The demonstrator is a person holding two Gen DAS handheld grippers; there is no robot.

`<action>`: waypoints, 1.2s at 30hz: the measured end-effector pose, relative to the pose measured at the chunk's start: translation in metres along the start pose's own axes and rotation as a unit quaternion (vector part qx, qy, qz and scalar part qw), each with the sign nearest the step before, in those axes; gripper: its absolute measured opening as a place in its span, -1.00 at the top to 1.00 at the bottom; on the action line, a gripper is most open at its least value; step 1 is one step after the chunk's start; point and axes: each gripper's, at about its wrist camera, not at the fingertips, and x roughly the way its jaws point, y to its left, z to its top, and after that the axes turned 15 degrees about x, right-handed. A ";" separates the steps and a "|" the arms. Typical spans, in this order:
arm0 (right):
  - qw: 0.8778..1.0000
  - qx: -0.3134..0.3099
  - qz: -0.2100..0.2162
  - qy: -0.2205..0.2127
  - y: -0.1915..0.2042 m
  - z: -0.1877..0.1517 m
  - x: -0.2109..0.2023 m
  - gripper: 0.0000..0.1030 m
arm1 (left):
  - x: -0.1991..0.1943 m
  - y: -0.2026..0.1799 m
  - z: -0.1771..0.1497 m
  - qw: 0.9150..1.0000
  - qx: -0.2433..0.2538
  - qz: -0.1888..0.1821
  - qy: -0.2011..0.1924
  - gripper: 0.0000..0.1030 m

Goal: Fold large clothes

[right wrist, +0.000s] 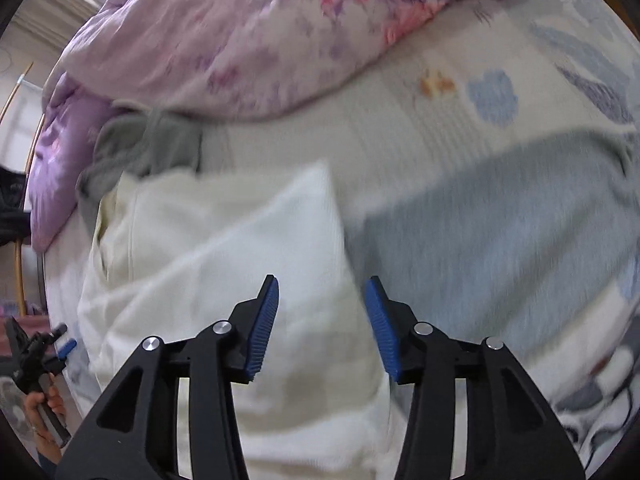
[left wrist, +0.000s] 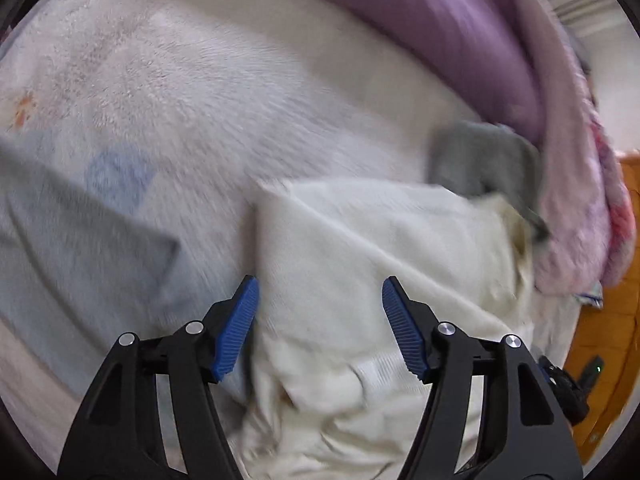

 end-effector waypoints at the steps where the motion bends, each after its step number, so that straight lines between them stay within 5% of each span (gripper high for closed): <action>1: 1.000 0.001 -0.004 0.000 -0.001 0.006 0.000 0.10 | 0.006 0.005 0.009 1.000 -0.004 0.004 0.007 -0.27; 9: 0.999 0.027 -0.022 0.023 0.003 0.044 0.031 -0.01 | 0.035 0.012 0.041 0.999 0.017 0.036 0.035 -0.27; 23: 0.997 0.026 -0.024 0.064 0.012 0.054 0.073 -0.01 | 0.065 -0.007 0.053 0.994 0.054 0.072 0.057 -0.27; 26: 0.998 0.014 -0.026 0.063 0.014 0.049 0.080 0.30 | 0.070 -0.017 0.052 0.992 0.070 0.086 0.054 -0.22; 29: 0.998 0.001 -0.025 0.054 0.015 0.043 0.079 0.58 | 0.073 -0.030 0.052 0.990 0.092 0.100 0.047 0.02; 32: 0.999 -0.016 -0.026 0.041 0.023 0.030 0.075 0.72 | 0.074 -0.046 0.049 0.988 0.111 0.096 0.048 0.64; 36: 0.999 -0.034 -0.028 0.019 0.029 0.020 0.062 0.85 | 0.066 -0.070 0.042 0.980 0.158 0.112 0.038 0.76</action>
